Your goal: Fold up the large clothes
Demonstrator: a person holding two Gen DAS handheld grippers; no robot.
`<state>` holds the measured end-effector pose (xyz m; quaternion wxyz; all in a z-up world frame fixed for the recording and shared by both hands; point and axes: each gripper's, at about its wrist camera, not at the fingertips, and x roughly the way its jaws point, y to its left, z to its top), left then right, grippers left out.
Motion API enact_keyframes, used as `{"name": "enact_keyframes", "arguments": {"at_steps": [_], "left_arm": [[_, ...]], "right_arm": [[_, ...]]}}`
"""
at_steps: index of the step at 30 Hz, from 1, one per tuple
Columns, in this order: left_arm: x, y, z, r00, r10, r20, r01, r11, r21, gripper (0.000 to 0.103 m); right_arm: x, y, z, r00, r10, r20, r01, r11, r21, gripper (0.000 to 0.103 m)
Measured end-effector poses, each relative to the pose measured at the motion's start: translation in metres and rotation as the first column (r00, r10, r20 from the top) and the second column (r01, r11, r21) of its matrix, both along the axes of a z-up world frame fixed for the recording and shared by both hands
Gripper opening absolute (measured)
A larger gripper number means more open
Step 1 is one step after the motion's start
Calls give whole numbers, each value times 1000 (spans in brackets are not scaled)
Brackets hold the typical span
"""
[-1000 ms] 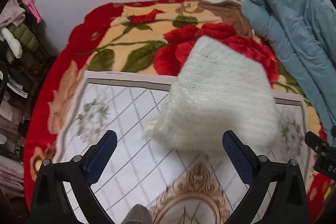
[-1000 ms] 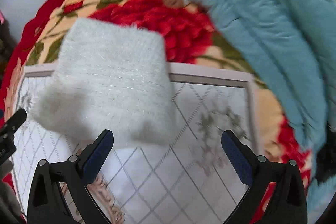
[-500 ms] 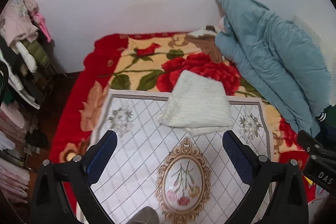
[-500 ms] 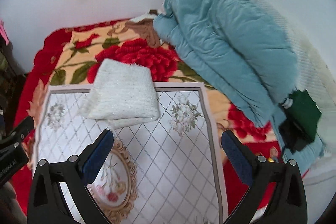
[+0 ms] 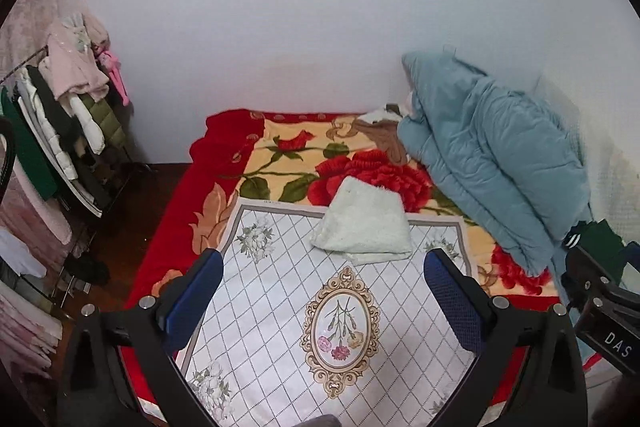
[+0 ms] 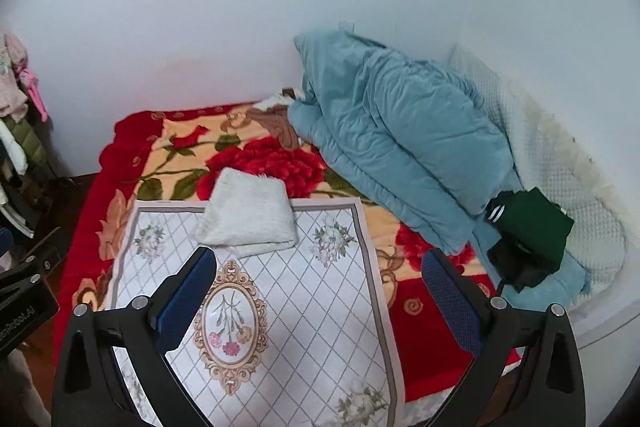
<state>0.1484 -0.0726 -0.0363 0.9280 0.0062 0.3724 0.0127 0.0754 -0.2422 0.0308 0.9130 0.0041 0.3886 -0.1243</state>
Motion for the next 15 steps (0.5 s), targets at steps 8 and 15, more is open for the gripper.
{"name": "enact_keyframes", "arguments": {"at_steps": [8,15], "left_arm": [[-42,-5,17,999,25,38,-25,1000,10,103],[-65,-12,24,997,58,59,-60,998,21,103]], "right_arm": [[-53,2,46,997,49,60,-47,998,-28,103],[-75,-4,54,995,68,76,-65,997,-42,103]]}}
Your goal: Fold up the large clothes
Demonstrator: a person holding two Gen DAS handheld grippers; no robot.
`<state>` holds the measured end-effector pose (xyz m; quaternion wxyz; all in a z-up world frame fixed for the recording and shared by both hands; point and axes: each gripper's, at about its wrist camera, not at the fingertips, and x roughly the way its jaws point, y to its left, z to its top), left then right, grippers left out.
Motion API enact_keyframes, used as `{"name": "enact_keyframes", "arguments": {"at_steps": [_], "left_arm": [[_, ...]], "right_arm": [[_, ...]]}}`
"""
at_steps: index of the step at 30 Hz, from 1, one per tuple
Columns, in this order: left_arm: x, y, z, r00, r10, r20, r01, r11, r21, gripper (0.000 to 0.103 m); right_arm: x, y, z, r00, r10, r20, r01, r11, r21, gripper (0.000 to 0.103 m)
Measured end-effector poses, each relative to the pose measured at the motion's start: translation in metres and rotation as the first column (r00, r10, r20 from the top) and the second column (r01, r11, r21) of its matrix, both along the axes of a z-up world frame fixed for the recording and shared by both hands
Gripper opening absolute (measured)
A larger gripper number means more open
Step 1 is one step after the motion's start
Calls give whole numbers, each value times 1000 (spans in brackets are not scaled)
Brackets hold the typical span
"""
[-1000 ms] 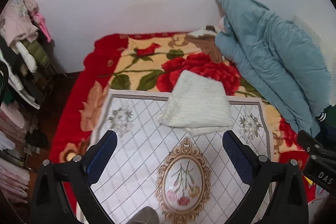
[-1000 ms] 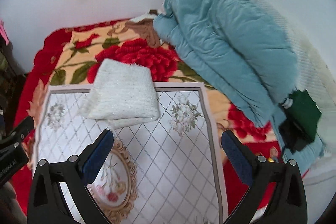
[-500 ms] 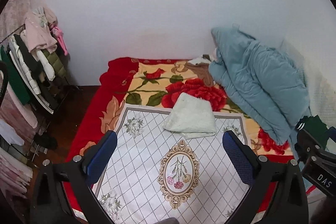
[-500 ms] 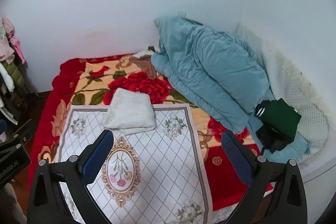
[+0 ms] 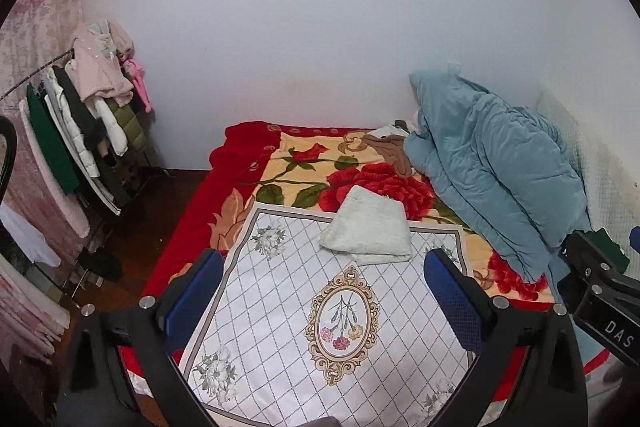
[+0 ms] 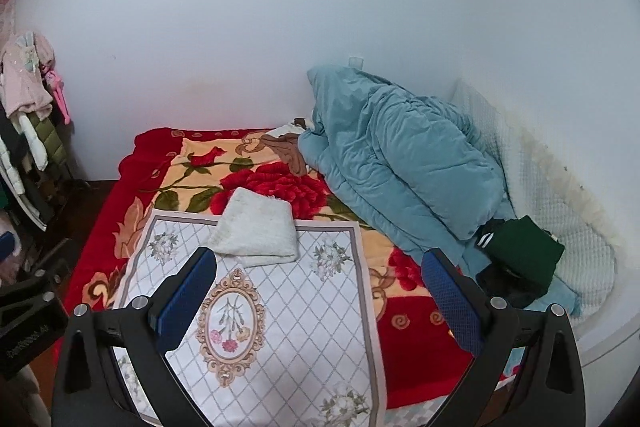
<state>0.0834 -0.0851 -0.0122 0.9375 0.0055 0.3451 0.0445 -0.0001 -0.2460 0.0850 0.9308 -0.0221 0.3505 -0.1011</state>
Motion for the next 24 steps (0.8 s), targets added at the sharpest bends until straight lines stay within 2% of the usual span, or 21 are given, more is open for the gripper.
{"name": "enact_keyframes", "arguments": {"at_steps": [24], "left_arm": [[-22,-1,9,1000,-4,16,4,1000,-11,103]], "right_arm": [[-14,-4,11,1000,23,8,-23,1000,-4,103]]}}
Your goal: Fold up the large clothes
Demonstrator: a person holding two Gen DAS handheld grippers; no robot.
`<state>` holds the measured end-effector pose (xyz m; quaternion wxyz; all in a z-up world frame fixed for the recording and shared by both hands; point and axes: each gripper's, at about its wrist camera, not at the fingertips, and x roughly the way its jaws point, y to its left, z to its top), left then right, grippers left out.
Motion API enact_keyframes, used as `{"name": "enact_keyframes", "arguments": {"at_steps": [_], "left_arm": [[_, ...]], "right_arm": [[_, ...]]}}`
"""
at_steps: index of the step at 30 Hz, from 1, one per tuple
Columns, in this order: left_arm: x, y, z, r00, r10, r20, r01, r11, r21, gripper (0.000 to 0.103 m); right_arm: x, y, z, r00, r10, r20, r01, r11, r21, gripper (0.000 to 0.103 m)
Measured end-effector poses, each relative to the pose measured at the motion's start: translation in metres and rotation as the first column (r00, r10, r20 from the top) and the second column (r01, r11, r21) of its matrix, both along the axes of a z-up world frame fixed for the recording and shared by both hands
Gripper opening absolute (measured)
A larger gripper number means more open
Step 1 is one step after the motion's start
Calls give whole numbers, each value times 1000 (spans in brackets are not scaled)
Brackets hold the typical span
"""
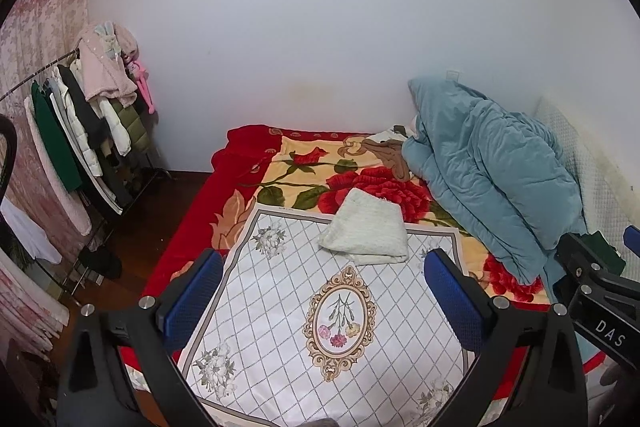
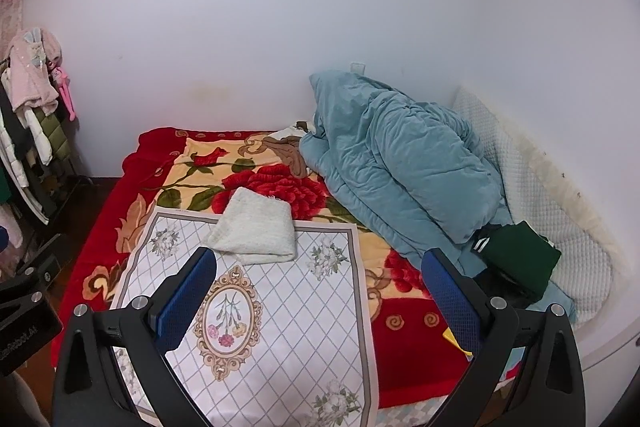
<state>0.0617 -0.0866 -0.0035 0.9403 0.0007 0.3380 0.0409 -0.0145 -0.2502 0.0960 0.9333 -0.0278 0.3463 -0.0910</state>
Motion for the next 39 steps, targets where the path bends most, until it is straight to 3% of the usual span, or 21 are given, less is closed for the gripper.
{"name": "enact_keyframes", "arguments": {"at_steps": [39], "left_arm": [[7,12,-1,1000,-6,0,6,1000,-12,103]], "right_arm": [[15,6,-3,1000,21,-12,-21,1000,8,103]]}}
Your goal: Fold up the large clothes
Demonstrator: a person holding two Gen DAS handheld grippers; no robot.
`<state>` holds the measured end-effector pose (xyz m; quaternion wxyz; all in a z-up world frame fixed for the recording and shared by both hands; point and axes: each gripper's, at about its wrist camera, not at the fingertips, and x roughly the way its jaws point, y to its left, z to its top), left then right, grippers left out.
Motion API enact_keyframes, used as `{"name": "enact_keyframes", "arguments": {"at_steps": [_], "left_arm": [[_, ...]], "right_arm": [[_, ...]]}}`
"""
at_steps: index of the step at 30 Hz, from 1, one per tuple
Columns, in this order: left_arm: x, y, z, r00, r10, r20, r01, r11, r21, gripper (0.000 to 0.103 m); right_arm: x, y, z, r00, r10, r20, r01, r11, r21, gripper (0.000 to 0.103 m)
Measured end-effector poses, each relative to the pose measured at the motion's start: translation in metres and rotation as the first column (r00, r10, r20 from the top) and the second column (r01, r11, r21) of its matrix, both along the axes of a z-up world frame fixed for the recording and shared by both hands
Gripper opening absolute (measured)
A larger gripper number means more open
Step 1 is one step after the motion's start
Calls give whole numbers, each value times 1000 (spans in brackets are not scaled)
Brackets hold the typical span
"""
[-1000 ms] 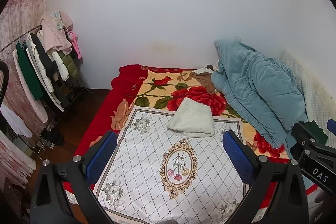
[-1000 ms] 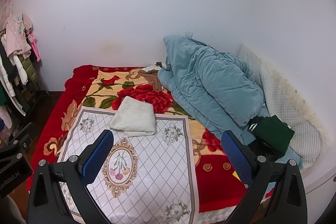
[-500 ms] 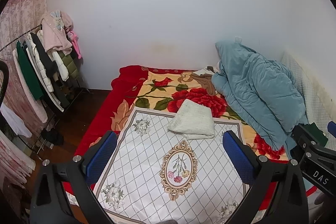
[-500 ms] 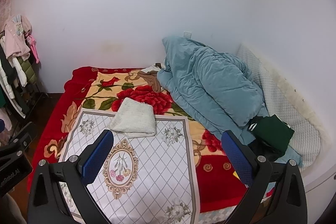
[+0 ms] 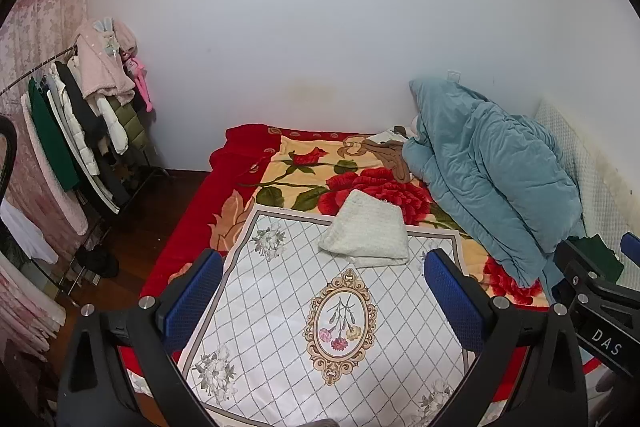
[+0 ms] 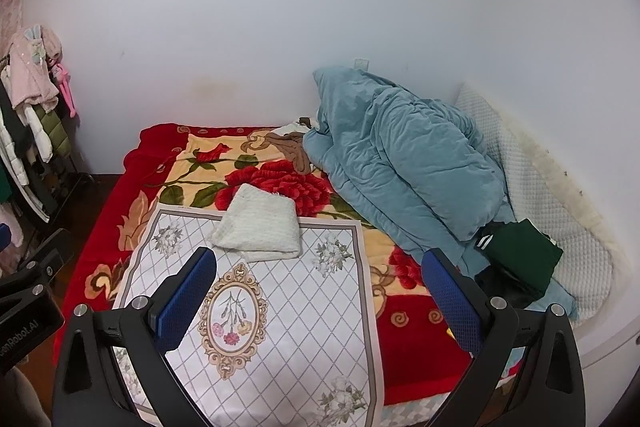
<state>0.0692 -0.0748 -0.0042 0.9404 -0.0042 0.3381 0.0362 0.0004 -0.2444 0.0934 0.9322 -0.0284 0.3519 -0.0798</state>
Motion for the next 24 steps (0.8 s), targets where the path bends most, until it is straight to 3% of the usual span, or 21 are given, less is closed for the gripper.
{"name": "enact_keyframes", "arguments": {"at_steps": [24], "left_arm": [[18,-1,-3,1000,18,-2,-18,1000,7,103]], "right_arm": [[14,2,-1,1000,14,-8,-14,1000,1,103]]}}
